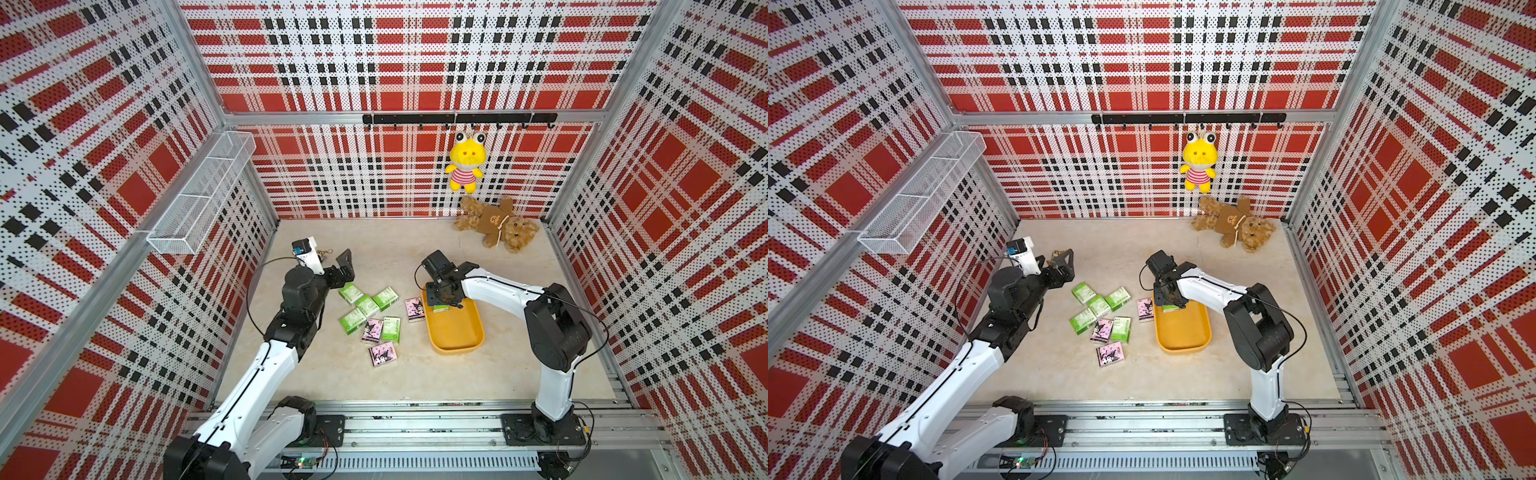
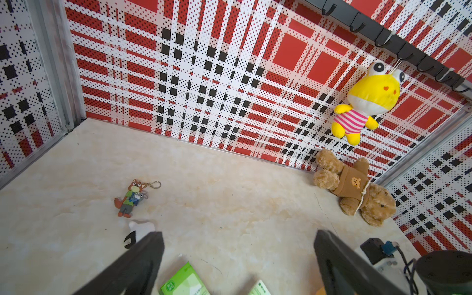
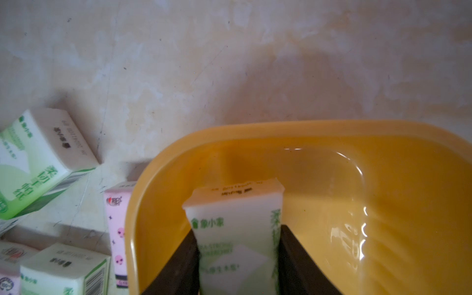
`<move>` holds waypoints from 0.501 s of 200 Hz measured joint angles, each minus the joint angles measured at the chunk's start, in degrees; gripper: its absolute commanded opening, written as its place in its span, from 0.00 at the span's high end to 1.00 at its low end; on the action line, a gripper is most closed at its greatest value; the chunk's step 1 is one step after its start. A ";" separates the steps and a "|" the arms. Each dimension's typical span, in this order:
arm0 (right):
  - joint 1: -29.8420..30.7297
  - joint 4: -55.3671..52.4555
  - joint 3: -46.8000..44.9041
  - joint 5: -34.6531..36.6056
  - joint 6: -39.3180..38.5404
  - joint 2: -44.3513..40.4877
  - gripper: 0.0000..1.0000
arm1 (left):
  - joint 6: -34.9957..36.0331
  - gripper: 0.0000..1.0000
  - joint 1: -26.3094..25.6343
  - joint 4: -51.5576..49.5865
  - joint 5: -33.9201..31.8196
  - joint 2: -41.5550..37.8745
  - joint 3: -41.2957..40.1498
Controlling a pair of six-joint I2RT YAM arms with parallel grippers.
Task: Put the pocket tissues into the storage box
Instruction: Place the pocket tissues in the storage box.
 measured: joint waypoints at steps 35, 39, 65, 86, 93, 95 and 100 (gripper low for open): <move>0.04 0.63 0.00 0.00 -0.11 1.33 0.48 | 0.20 0.01 0.00 -0.02 -0.28 -0.07 0.00; 0.04 0.66 0.00 -0.02 -0.17 1.44 0.48 | 0.22 0.01 0.00 -0.02 -0.31 -0.07 0.00; 0.04 0.94 0.26 -0.07 -0.26 2.40 0.48 | 0.24 0.01 0.00 -0.04 -0.42 -0.13 0.00; 0.04 1.03 0.79 -0.20 -0.28 3.34 0.47 | 0.24 0.01 0.00 -0.04 -0.42 -0.15 0.00; 0.04 1.16 0.94 -0.22 -0.28 3.58 0.46 | 0.24 0.01 0.00 -0.04 -0.42 -0.15 0.00; 0.04 1.20 0.98 -0.24 -0.28 3.63 0.46 | 0.26 0.01 0.00 -0.04 -0.42 -0.15 0.00; 0.04 1.31 1.01 -0.26 -0.28 3.72 0.46 | 0.31 0.01 0.00 -0.04 -0.42 -0.15 0.00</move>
